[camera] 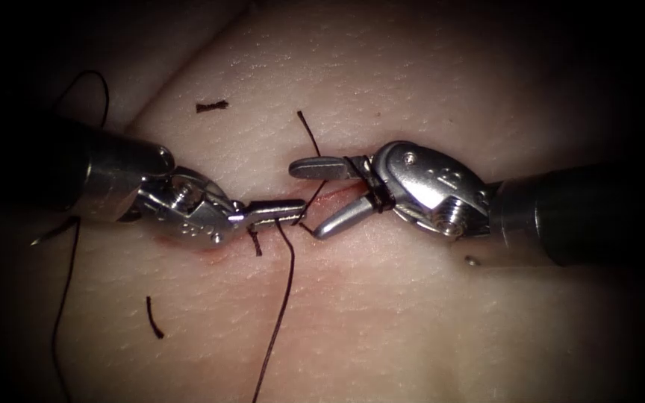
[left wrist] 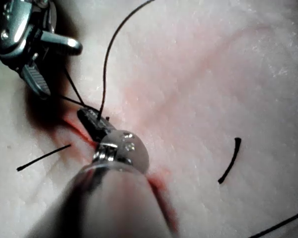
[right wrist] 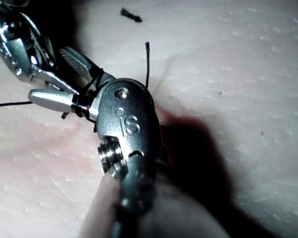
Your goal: Wound Closure
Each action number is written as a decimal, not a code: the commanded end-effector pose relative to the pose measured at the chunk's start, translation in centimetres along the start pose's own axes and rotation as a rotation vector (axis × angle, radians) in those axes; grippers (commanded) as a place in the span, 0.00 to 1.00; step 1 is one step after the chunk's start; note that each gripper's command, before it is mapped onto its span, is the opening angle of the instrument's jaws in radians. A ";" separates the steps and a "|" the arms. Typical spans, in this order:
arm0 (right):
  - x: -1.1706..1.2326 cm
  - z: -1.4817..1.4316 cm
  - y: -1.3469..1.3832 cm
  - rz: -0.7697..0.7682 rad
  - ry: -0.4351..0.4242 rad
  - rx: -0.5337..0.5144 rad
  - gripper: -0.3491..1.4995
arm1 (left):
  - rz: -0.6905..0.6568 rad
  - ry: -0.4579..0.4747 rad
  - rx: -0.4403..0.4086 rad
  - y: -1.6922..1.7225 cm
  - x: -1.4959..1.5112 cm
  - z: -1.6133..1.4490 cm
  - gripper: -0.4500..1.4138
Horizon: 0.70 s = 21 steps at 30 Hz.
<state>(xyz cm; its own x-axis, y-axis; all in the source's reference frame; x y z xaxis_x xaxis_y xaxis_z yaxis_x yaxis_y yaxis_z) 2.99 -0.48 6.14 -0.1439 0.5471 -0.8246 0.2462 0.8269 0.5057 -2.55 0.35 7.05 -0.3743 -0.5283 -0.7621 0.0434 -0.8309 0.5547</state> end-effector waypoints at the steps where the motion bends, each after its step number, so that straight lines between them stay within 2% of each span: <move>1: -0.10 0.04 0.02 0.019 -0.005 -0.030 0.63 | -0.005 -0.010 0.004 0.06 0.03 0.05 0.00; 3: -0.10 0.02 0.05 0.034 -0.033 -0.105 0.63 | -0.015 -0.043 0.022 0.04 0.11 0.06 0.00; 5: -0.10 0.02 0.06 0.036 -0.041 -0.127 0.62 | -0.017 -0.050 0.023 0.04 0.13 0.06 0.00; 6: -0.10 0.01 0.08 0.044 -0.060 -0.177 0.62 | -0.029 -0.069 0.028 0.02 0.19 0.07 0.00; 10: -0.10 0.01 0.08 0.048 -0.093 -0.259 0.60 | -0.036 -0.103 0.044 -0.04 0.27 0.10 0.00; 12: -0.11 0.01 0.08 0.050 -0.136 -0.305 0.57 | -0.027 -0.188 0.052 -0.07 0.31 0.16 0.00; 17: -0.20 0.00 0.06 0.067 -0.208 -0.410 0.52 | -0.047 -0.302 0.062 -0.06 0.40 0.22 0.00; 21: -0.25 -0.02 0.11 0.095 -0.221 -0.453 0.45 | -0.050 -0.340 0.065 -0.01 0.45 0.23 0.00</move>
<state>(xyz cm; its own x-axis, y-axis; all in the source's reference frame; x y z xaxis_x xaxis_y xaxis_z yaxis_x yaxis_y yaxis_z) 2.97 -0.45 6.40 0.0896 0.6285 -0.7726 -0.2434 0.7660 0.5949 -2.93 0.16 6.71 -0.6843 -0.3766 -0.6244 -0.0428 -0.8341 0.5499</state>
